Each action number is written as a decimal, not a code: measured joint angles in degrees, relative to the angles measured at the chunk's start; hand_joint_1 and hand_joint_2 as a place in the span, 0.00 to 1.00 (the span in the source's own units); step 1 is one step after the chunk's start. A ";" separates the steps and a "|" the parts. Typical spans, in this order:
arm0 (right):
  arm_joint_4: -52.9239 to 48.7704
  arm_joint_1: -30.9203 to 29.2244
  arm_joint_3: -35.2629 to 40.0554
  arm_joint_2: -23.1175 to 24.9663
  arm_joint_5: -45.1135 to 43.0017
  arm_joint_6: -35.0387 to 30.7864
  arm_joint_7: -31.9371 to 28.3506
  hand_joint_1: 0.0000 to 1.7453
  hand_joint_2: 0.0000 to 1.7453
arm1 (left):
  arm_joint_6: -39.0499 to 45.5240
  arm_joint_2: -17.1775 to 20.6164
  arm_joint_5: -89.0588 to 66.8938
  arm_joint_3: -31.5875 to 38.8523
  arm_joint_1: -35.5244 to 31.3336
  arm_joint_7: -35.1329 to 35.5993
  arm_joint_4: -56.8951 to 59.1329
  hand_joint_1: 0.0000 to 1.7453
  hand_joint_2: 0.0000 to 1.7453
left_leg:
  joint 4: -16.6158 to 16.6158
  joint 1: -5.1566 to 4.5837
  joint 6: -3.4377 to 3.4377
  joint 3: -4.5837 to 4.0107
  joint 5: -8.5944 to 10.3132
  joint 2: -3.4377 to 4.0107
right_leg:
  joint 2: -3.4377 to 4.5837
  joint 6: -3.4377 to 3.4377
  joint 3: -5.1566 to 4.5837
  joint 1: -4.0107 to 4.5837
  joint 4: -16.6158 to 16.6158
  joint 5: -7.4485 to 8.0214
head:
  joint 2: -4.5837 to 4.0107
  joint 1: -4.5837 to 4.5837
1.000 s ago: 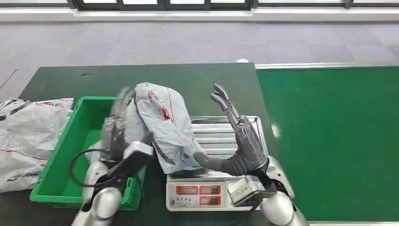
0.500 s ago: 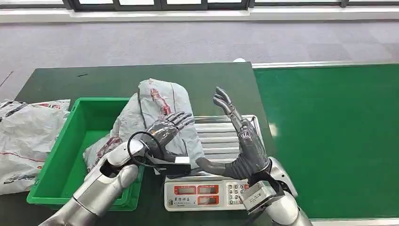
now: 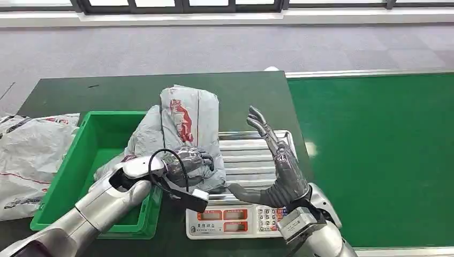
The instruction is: Moved the parcel from conveyor to table for the left to box.
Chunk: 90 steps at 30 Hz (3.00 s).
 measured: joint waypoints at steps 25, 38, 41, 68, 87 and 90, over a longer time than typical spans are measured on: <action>-2.43 3.60 -0.94 -0.02 1.44 -0.94 -1.42 0.00 1.00 | 15.38 -0.11 -9.78 -2.09 2.72 7.74 -3.04 1.00 1.00 | -0.01 0.15 -0.29 -0.02 0.13 0.07 | 0.06 -0.25 -0.14 0.14 0.01 0.10 | 0.00 0.00; -4.52 5.57 -1.92 0.00 1.29 -2.82 -0.94 0.00 1.00 | 47.35 -4.48 -8.89 16.53 13.04 13.07 -19.96 1.00 1.00 | -0.02 0.15 -0.26 -0.68 0.12 -0.02 | 0.00 -0.25 -0.27 0.12 0.01 0.11 | 0.00 0.00; -4.52 5.57 -1.92 0.00 1.16 -3.67 -0.83 0.00 1.00 | 50.60 -4.70 -8.15 19.48 15.96 12.11 -22.63 1.00 1.00 | -0.02 0.15 -0.26 -0.64 0.11 -0.01 | 0.01 -0.24 -0.29 0.14 0.01 0.07 | 0.00 -0.02; -5.40 6.88 -1.92 -0.02 1.59 -3.08 0.06 0.00 1.00 | 38.16 -5.97 1.84 32.57 22.79 12.81 -17.26 1.00 1.00 | -0.02 0.15 -0.29 -0.35 0.14 -0.01 | 0.02 -0.26 -0.41 0.14 0.01 0.10 | 0.00 -0.02; -4.39 5.64 -1.92 0.00 0.09 -3.23 0.13 0.00 1.00 | 51.43 -8.55 8.15 43.93 28.10 10.82 -15.17 0.00 0.00 | -0.02 0.16 -0.28 -0.81 0.12 -0.09 | -0.04 -0.26 -0.38 0.14 0.01 0.06 | 0.00 -0.02; -4.35 5.56 -1.92 0.00 0.15 -3.28 0.13 0.00 1.00 | 51.69 -8.85 8.48 44.64 28.40 10.53 -15.47 0.00 0.00 | -0.02 0.16 -0.29 -0.80 0.13 -0.10 | -0.04 -0.26 -0.38 0.14 0.01 0.06 | 0.00 -0.02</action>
